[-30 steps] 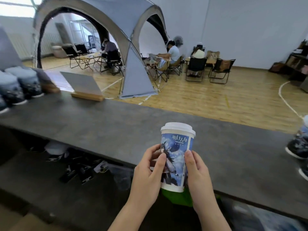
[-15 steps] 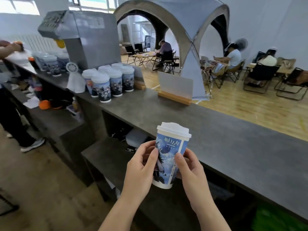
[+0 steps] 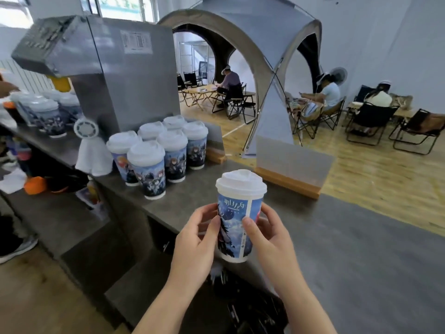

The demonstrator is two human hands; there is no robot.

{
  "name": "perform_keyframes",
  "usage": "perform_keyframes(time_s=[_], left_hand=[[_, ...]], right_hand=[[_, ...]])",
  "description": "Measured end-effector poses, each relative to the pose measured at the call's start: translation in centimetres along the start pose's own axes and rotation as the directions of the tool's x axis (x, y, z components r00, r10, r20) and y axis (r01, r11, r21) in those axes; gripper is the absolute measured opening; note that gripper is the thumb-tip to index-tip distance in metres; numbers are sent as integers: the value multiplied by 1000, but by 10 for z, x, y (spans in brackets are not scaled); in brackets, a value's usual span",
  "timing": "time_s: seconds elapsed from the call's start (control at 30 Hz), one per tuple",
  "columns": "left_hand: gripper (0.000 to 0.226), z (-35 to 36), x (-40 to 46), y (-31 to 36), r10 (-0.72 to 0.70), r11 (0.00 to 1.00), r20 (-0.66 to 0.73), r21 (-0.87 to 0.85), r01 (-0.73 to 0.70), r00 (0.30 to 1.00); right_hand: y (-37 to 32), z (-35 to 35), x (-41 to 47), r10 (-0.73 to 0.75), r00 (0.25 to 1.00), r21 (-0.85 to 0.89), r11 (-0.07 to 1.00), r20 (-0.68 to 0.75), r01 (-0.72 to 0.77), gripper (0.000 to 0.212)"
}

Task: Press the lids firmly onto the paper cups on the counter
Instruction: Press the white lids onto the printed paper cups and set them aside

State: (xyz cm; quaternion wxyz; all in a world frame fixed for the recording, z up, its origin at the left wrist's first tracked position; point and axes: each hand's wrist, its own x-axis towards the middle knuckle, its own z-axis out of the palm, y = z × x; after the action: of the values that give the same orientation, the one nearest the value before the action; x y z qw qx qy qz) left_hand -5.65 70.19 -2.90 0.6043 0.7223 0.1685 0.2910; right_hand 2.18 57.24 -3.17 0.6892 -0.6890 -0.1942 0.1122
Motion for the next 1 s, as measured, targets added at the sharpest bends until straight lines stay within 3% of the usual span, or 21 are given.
perform_keyframes(time_s=[0.13,0.3,0.37,0.47,0.67,0.87,1.0], left_hand=[[29,-13,69,-3,4,999,-9,-34,-5,1000],[47,-16,136,-21,-37,997,51,-65,41,998],[43,-15,158,-31,-72,994,45,-85,76,996],[59,-12,187,-42,-94,992,88,-78,101,992],[64,-4,234,-50,-40,995,228,-84,61,973],[54,-6,250,-62,-68,982,248,-153,108,966],[66,-7,248,-69,-86,976,260,-171,133,962]], right_hand=[[-18,30,65,-80,997,-121,990,-22,77,49],[-14,56,137,-105,994,-241,965,-7,100,56],[-5,63,162,-92,996,-240,967,-13,87,55],[11,72,190,-81,996,-264,962,-46,66,57],[30,81,228,-17,987,-177,984,-158,-11,59],[37,93,239,19,976,-142,989,-217,-50,58],[41,103,237,16,964,-157,986,-265,-60,58]])
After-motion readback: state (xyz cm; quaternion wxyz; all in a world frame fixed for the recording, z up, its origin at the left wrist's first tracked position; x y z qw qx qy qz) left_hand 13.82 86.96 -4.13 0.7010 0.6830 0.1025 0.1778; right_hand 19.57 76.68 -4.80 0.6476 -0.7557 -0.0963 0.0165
